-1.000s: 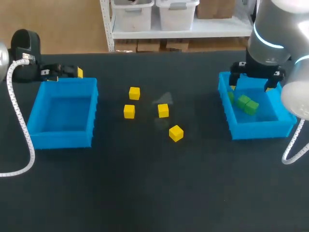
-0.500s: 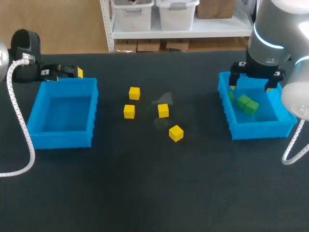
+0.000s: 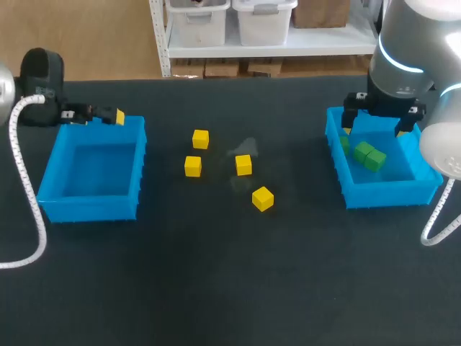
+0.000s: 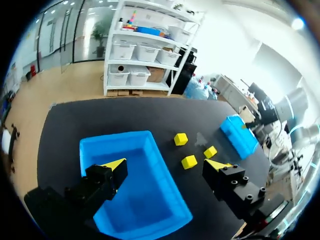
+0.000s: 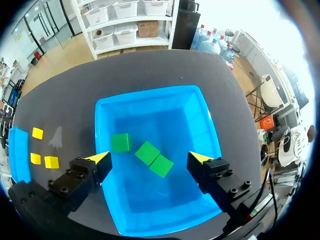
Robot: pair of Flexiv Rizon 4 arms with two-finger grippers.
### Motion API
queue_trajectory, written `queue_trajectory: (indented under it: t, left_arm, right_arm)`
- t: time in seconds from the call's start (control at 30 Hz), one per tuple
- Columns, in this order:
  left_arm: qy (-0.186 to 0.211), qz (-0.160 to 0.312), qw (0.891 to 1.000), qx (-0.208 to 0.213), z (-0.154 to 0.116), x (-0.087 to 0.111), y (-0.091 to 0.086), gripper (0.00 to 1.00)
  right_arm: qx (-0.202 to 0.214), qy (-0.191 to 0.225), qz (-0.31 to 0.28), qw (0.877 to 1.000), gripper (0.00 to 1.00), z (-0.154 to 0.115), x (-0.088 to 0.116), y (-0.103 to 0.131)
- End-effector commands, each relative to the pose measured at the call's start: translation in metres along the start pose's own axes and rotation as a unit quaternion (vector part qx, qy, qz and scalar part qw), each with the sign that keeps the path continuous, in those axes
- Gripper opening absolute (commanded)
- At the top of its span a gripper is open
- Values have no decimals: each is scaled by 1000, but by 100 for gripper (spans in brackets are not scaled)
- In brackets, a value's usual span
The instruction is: Put the green cubes in the right bin and the yellow cubes in the left bin.
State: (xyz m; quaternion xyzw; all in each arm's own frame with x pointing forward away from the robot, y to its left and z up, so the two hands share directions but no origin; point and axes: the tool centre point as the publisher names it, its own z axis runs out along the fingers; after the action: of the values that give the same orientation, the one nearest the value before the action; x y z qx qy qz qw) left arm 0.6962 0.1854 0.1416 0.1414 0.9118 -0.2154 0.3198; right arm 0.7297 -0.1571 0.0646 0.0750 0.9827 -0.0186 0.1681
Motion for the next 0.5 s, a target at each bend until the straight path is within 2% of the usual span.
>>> queue_trajectory:
  t: [0.03, 0.23, 0.5]
  left_arm:
    - [49, 80, 996, 9, 2, -15, 10, 100]
    - [111, 150, 982, 4, 11, -27, 8, 100]
    - [168, 209, 963, 9, 37, -32, -15, 100]
  right_arm:
    - [0, -2, 0, 1000, 100, 0, 1, -1]
    - [0, -2, 0, 1000, 100, 0, 1, -1]
    - [0, -2, 0, 1000, 100, 0, 1, -1]
